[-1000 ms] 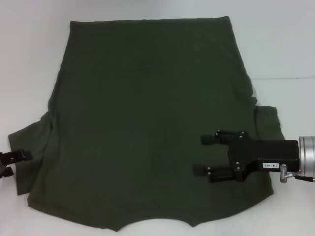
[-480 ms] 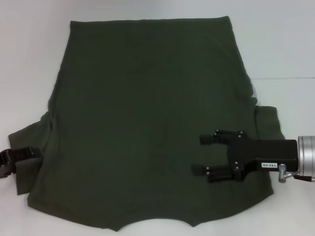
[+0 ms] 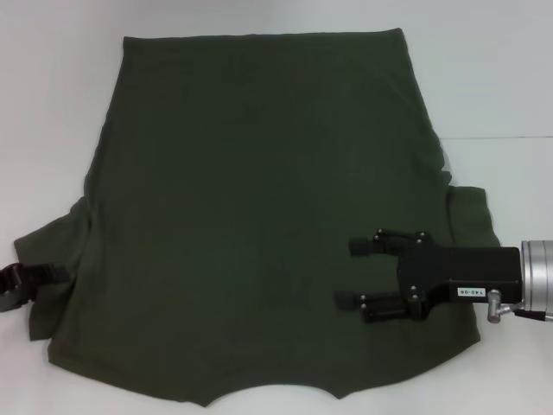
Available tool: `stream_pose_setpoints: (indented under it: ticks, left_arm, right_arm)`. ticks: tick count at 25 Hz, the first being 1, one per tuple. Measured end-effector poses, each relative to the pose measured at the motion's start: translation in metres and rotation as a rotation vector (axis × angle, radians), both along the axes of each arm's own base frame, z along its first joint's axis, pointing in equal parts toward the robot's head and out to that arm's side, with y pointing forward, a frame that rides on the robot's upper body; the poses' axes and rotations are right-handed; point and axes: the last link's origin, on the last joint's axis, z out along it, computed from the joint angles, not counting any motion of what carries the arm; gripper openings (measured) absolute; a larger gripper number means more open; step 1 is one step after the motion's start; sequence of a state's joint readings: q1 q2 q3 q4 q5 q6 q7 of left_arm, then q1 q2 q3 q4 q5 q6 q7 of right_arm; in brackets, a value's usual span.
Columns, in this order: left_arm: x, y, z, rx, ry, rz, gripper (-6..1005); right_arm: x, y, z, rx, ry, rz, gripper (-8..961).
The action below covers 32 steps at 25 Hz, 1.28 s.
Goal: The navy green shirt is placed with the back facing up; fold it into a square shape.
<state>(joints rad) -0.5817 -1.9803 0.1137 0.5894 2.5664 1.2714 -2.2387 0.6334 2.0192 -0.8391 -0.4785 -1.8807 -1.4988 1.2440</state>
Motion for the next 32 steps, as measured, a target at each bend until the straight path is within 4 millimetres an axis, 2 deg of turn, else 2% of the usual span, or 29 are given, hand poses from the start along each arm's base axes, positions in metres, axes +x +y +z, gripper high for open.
stream_pose_setpoints:
  ticks: [1,13,24,32]
  left_arm:
    - [0.0003,0.0004,-0.0003,-0.002,0.002,-0.001,560]
    - [-0.0025,0.0023,-0.0024,-0.011,0.031,0.011,350]
    - [-0.0031,0.0023,-0.0032,-0.025,0.047,0.013,353]
    - [-0.0037,0.0025,-0.0030,-0.024,0.047,0.023,280]
  right_arm:
    - [-0.0001,-0.0001,-0.0002,0.000,0.000,0.000,944]
    - [-0.0002,-0.0001,-0.0004,0.000,0.001,0.000,944]
    - [-0.0025,0.0004,-0.0018,-0.007,-0.002,0.008,945]
    - [-0.0033,0.0005,-0.0024,-0.011,-0.003,0.010,945]
